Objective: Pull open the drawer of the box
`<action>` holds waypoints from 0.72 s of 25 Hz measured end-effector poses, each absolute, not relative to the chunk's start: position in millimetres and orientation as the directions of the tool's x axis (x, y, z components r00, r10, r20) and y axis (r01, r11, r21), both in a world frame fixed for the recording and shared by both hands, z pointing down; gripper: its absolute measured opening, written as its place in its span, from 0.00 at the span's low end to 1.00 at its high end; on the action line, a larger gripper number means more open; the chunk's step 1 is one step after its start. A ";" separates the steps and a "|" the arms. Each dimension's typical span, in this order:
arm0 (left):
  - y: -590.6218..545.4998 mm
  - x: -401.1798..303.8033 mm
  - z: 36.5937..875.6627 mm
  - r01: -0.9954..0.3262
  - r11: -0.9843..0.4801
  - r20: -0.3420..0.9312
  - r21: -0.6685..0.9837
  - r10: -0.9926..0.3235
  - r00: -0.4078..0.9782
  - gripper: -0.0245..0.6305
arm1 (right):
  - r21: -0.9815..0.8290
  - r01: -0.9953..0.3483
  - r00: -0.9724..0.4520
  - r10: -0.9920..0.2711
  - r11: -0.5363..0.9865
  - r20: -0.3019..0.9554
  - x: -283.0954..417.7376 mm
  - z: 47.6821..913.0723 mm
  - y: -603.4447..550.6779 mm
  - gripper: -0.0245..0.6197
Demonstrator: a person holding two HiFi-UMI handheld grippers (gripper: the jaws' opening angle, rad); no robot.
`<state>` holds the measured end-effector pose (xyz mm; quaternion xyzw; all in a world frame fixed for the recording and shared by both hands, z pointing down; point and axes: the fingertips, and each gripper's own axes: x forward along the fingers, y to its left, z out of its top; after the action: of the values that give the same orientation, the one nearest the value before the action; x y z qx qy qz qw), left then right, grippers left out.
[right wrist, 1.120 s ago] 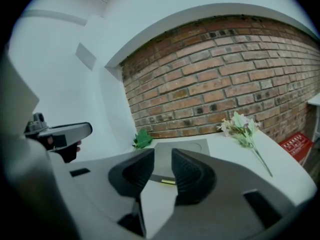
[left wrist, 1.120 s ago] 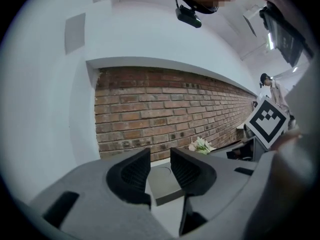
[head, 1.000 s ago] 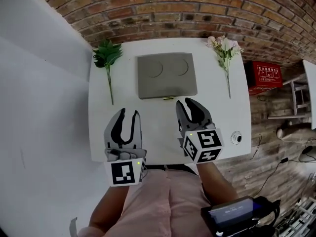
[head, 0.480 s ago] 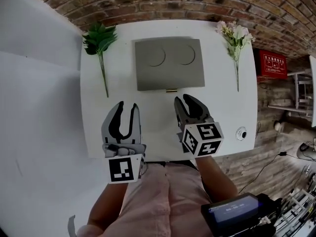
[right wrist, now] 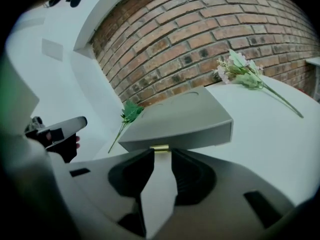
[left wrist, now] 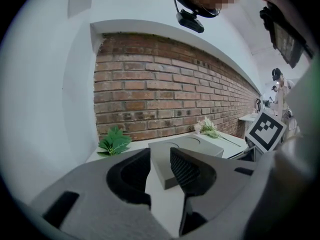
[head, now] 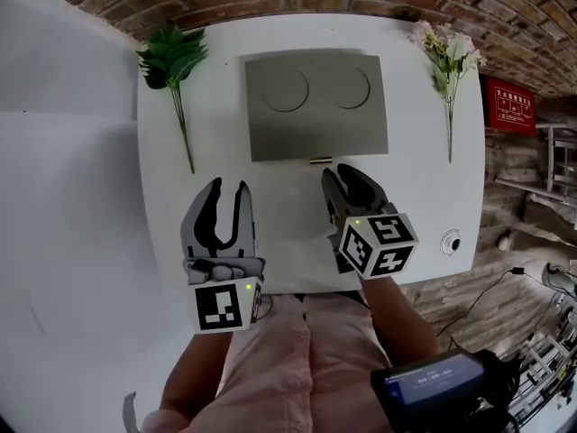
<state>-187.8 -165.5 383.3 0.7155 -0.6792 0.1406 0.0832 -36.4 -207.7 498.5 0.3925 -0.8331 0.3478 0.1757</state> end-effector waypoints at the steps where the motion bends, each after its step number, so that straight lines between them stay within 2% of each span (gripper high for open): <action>1: -166.4 -188.5 386.3 -0.996 -0.064 0.320 -0.070 -0.947 0.038 0.23 | -0.451 -0.774 -0.633 -0.527 0.445 0.567 -37.0 500.8 -208.8 0.21; 18: -181.6 -201.0 403.0 -0.997 -0.041 0.357 -0.062 -0.934 0.016 0.23 | -0.634 -0.678 -0.735 -0.347 0.373 0.582 -53.2 511.7 -217.9 0.21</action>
<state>-201.0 -181.6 403.0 0.7051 -0.6848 0.1522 0.1040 -53.2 -217.9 511.7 0.3165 -0.8090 0.4617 0.1792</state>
